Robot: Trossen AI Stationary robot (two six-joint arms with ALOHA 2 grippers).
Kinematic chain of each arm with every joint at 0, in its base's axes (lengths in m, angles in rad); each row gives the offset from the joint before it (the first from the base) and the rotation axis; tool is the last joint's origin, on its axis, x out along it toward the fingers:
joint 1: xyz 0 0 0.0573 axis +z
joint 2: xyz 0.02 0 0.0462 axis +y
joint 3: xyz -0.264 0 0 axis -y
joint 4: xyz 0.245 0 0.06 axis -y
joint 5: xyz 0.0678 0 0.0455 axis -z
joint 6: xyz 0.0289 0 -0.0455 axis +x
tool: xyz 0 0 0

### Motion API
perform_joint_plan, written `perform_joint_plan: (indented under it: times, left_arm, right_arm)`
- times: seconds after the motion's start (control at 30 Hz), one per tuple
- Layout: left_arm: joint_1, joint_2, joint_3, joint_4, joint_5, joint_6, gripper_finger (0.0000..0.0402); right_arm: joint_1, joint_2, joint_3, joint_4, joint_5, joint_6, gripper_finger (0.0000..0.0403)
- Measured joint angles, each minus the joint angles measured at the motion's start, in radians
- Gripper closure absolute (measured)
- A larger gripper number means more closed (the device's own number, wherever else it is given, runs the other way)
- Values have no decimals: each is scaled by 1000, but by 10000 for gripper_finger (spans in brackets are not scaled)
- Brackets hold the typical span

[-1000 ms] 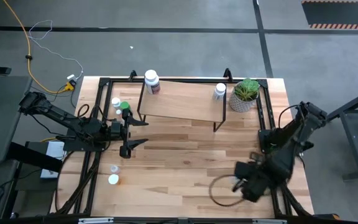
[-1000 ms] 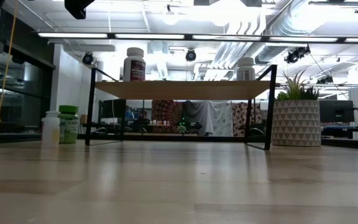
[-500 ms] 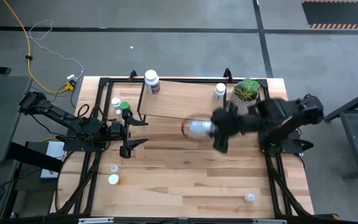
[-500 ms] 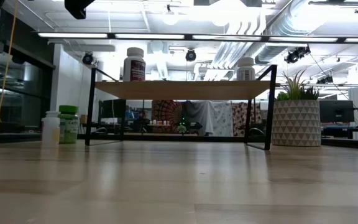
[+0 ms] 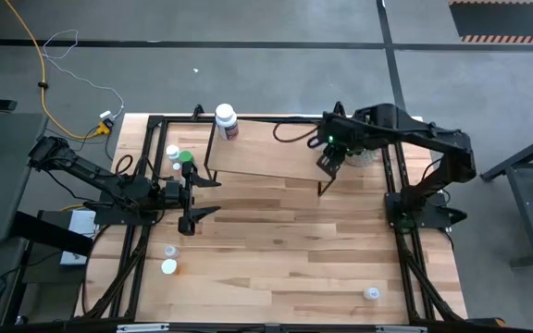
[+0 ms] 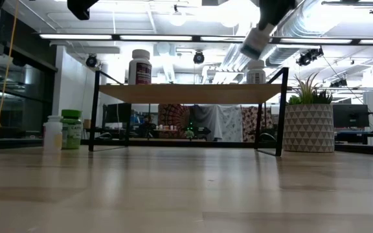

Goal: Pick and place medicine bottles onto shelf by color
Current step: Put the white medicine bottle on the shelf

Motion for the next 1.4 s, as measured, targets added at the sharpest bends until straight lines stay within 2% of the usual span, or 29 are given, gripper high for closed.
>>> perform_joint_plan:
  times: [0.27, 0.83, 1.4]
  left_arm:
    - [0, 0, 0, 0, 0, 0, 115]
    - [0, 0, 0, -1, 0, -8, 115]
    - [0, 0, 0, -4, 0, -8, 115]
  right_arm:
    - [-101, 0, -90, 7, -140, 103, 233]
    - [-106, 1, -165, 46, -179, 162, 233]
    - [-151, 1, -165, 45, -180, 106, 226]
